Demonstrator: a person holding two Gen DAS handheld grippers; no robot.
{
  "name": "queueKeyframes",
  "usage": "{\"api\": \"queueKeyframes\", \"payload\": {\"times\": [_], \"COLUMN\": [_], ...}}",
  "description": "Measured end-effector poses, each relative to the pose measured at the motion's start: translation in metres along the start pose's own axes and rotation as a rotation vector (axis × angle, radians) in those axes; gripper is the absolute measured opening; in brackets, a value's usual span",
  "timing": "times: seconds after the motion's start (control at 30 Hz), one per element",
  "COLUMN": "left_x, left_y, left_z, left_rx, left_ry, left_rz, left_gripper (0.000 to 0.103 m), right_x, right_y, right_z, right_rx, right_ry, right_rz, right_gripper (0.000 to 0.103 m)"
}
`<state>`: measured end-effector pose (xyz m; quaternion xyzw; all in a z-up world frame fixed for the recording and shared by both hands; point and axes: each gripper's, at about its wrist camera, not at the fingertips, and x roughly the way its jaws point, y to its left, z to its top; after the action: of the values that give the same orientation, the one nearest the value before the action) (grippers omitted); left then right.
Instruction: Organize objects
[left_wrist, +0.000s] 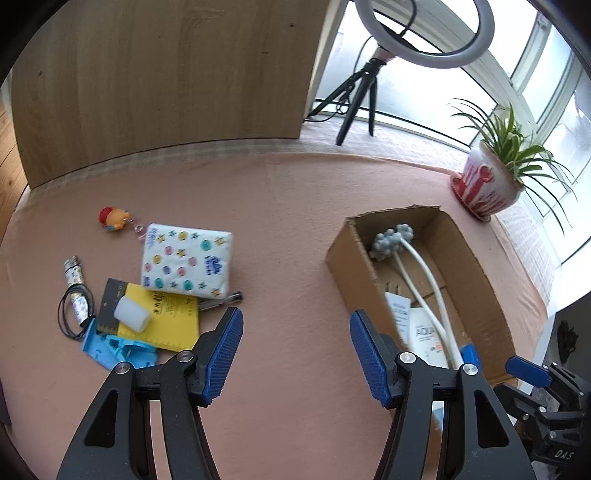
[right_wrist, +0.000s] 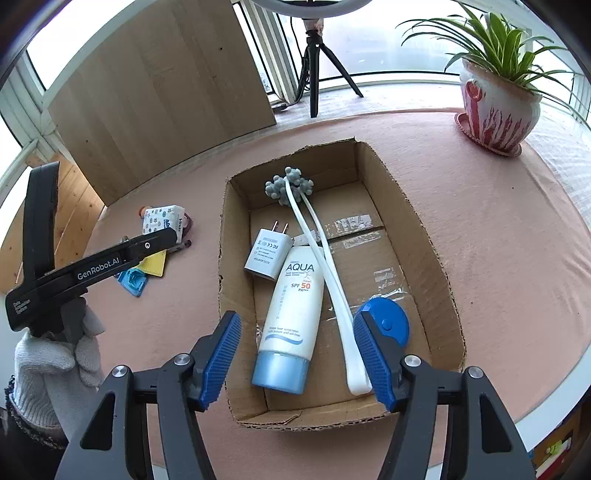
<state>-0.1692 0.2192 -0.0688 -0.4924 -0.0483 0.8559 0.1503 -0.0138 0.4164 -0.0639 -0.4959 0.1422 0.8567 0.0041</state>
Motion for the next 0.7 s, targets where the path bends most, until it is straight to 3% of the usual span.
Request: {"api": "queueKeyframes", "payload": {"times": [0.43, 0.7], "left_x": [0.009, 0.036], "left_y": [0.119, 0.137], "left_z": [0.007, 0.024], "left_rx": [-0.188, -0.148], "left_ry": [0.075, 0.121], "left_rz": [0.081, 0.137], "left_gripper": [0.064, 0.058], "right_x": [0.000, -0.005], "right_y": [0.010, 0.005], "right_z": [-0.012, -0.016], "right_rx": [0.025, 0.063], "right_ry": [0.011, 0.005], "right_rz": [-0.004, -0.014], "right_gripper": [0.060, 0.060]}}
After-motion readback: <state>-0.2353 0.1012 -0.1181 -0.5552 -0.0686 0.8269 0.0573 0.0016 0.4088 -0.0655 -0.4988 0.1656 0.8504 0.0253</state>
